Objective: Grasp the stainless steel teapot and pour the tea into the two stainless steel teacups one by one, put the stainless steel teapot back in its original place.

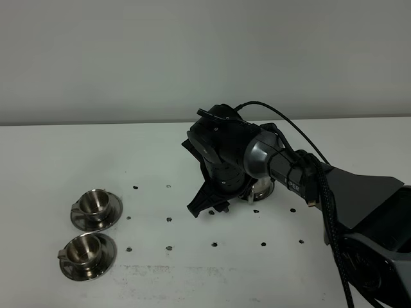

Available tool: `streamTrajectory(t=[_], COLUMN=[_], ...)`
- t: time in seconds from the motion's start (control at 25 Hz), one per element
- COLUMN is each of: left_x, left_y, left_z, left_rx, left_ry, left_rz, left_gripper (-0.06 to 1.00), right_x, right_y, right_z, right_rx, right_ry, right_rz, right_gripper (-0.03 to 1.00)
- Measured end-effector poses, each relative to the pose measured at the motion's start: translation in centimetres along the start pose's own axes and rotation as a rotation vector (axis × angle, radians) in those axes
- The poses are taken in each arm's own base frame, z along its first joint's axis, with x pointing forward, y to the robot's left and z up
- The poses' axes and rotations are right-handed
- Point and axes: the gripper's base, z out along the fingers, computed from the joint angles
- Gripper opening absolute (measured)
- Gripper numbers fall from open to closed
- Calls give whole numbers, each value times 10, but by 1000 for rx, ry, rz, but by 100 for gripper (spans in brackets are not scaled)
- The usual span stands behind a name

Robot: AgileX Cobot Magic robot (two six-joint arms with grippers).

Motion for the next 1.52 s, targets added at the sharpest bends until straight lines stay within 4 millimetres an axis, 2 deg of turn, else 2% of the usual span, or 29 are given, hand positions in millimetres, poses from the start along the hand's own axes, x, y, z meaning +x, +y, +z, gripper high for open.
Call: streamTrajectory(t=[0.48,0.72,0.8,0.96,1.12,1.24,1.52], left_x=[0,0,0,0,0,0,0], left_y=[0,0,0,0,0,0,0], left_z=[0,0,0,0,0,0,0], left_rx=[0,0,0,0,0,0,0], left_ry=[0,0,0,0,0,0,0], left_rz=[0,0,0,0,0,0,0], left_gripper=[54,54,54,54,54,54,54], right_x=[0,-1,-5,-18,-26,-27,-24], right_y=[0,9,16,27,23,20,11], right_z=[0,-4,-13,-48,-79,-80,-61], right_rx=[-3,-104,-154,-206,-215,-212,-213], right_ry=[1,7,-16,-127,-229,-229,-177], right_rz=[17,48,46,31,34,37,60], right_gripper=[44,44,44,44,44,44,44])
